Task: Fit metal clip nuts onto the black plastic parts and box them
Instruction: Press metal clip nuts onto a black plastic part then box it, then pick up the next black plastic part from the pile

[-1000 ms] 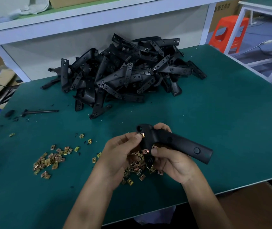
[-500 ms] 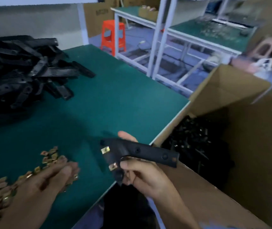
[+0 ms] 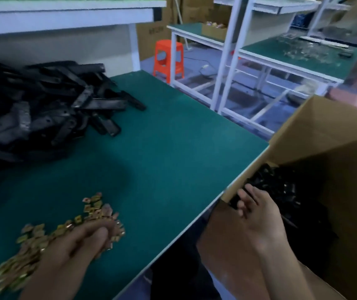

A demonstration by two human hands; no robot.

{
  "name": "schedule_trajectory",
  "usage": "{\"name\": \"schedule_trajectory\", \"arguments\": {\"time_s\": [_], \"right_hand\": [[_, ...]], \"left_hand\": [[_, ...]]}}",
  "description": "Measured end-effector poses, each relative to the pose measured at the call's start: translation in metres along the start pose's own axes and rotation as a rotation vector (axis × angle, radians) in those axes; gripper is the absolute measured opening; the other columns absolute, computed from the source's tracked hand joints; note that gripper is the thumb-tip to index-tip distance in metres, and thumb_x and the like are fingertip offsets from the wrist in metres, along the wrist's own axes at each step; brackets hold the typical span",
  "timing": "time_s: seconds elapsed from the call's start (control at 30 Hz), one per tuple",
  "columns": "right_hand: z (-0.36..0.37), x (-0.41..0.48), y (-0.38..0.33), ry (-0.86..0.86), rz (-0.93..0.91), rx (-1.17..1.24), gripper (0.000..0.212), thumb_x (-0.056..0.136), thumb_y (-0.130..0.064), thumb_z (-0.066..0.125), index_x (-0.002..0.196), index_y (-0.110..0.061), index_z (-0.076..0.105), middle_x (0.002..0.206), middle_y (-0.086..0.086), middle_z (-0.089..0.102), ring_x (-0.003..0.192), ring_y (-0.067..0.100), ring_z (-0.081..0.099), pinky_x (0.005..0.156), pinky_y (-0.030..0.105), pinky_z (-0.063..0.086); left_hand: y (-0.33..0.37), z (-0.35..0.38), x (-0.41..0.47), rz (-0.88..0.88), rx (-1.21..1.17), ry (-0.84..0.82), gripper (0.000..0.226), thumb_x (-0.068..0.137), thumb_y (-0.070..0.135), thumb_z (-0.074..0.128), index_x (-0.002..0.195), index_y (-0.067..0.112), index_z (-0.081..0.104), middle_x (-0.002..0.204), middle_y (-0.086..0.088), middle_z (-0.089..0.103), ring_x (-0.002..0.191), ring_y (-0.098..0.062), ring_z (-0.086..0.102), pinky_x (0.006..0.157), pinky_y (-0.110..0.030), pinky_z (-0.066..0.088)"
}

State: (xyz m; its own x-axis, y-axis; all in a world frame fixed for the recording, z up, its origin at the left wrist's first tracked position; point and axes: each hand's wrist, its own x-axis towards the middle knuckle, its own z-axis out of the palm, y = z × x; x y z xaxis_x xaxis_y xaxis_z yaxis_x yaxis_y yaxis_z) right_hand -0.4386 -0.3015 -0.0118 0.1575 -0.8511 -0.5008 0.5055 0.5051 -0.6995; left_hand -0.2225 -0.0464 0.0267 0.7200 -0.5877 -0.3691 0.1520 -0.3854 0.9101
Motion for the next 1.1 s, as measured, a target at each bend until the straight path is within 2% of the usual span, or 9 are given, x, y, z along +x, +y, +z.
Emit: {"name": "schedule_trajectory", "arguments": {"time_s": [0.17, 0.3, 0.47, 0.6, 0.67, 0.73, 0.8, 0.93, 1.1], "right_hand": [[0.113, 0.01, 0.041, -0.465, -0.219, -0.64, 0.013, 0.098, -0.011, 0.061, 0.105, -0.017, 0.071, 0.08, 0.002, 0.072, 0.057, 0.011, 0.06, 0.048, 0.021, 0.047], [0.222, 0.032, 0.096, -0.786, -0.306, -1.086, 0.017, 0.093, -0.017, 0.068, 0.11, -0.02, 0.068, 0.088, -0.005, 0.065, 0.075, 0.013, 0.06, 0.065, 0.03, 0.055], [0.322, 0.072, 0.15, -0.824, -0.525, -1.455, 0.061, 0.093, -0.029, 0.067, 0.148, -0.021, 0.041, 0.139, 0.012, 0.051, 0.127, 0.032, 0.051, 0.103, 0.042, 0.046], [0.344, 0.089, 0.18, -0.739, -0.54, -1.672, 0.048, 0.098, -0.041, 0.059, 0.14, -0.025, 0.042, 0.137, 0.015, 0.047, 0.133, 0.04, 0.036, 0.088, 0.046, 0.045], [0.34, 0.09, 0.182, -0.676, -0.614, -1.597, 0.036, 0.099, -0.049, 0.053, 0.118, -0.018, 0.049, 0.114, 0.011, 0.056, 0.121, 0.04, 0.047, 0.082, 0.044, 0.043], [0.327, 0.087, 0.172, -0.67, -0.584, -1.5, 0.057, 0.098, -0.063, 0.045, 0.127, -0.014, 0.051, 0.121, 0.011, 0.06, 0.12, 0.038, 0.054, 0.091, 0.046, 0.047], [0.307, 0.077, 0.151, -0.616, -0.383, -1.32, 0.07, 0.092, -0.075, 0.042, 0.128, -0.017, 0.058, 0.124, 0.009, 0.063, 0.114, 0.033, 0.06, 0.085, 0.044, 0.057], [0.248, 0.057, 0.11, -0.561, 0.057, -0.735, 0.066, 0.099, -0.068, 0.038, 0.08, -0.012, 0.067, 0.084, 0.007, 0.064, 0.07, 0.021, 0.061, 0.055, 0.029, 0.055], [0.178, 0.028, 0.081, -0.656, 0.209, -0.388, 0.082, 0.099, -0.07, 0.031, 0.096, -0.002, 0.078, 0.079, 0.006, 0.073, 0.064, 0.016, 0.067, 0.067, 0.029, 0.06]], "left_hand": [[0.002, -0.021, -0.009, 0.065, -0.053, -0.037, 0.02, 0.089, 0.038, 0.058, 0.092, 0.046, 0.076, 0.101, 0.015, 0.076, 0.091, 0.0, 0.07, 0.08, -0.028, 0.049], [-0.002, -0.037, -0.016, 0.015, -0.043, 0.025, 0.02, 0.084, 0.042, 0.059, 0.093, 0.049, 0.075, 0.105, 0.016, 0.075, 0.093, 0.001, 0.07, 0.086, -0.027, 0.051], [-0.018, -0.053, -0.023, -0.056, -0.106, 0.135, 0.019, 0.081, 0.033, 0.065, 0.09, 0.029, 0.081, 0.103, 0.01, 0.077, 0.094, -0.001, 0.071, 0.081, -0.018, 0.052], [-0.027, -0.064, -0.034, -0.049, -0.015, 0.25, 0.014, 0.085, 0.034, 0.067, 0.087, 0.039, 0.08, 0.101, 0.015, 0.077, 0.092, 0.004, 0.069, 0.08, -0.011, 0.052], [-0.033, -0.068, -0.039, -0.044, -0.06, 0.289, 0.018, 0.088, 0.024, 0.067, 0.087, 0.037, 0.08, 0.099, 0.009, 0.078, 0.089, 0.002, 0.07, 0.075, -0.009, 0.052], [-0.037, -0.07, -0.044, -0.065, -0.114, 0.268, 0.017, 0.087, 0.024, 0.067, 0.086, 0.035, 0.081, 0.099, 0.009, 0.078, 0.089, 0.004, 0.07, 0.073, -0.011, 0.052], [-0.041, -0.071, -0.046, -0.079, -0.129, 0.269, 0.021, 0.091, 0.02, 0.066, 0.085, 0.033, 0.082, 0.099, 0.007, 0.078, 0.089, -0.001, 0.072, 0.078, -0.021, 0.05], [-0.045, -0.066, -0.04, -0.049, -0.036, 0.251, 0.024, 0.096, 0.02, 0.063, 0.09, 0.038, 0.078, 0.1, 0.016, 0.076, 0.093, 0.002, 0.068, 0.076, -0.016, 0.049], [-0.026, -0.045, 0.005, 0.249, 0.417, 0.313, 0.018, 0.099, 0.038, 0.054, 0.1, 0.05, 0.067, 0.098, 0.033, 0.068, 0.094, 0.011, 0.061, 0.075, -0.007, 0.048]]}}
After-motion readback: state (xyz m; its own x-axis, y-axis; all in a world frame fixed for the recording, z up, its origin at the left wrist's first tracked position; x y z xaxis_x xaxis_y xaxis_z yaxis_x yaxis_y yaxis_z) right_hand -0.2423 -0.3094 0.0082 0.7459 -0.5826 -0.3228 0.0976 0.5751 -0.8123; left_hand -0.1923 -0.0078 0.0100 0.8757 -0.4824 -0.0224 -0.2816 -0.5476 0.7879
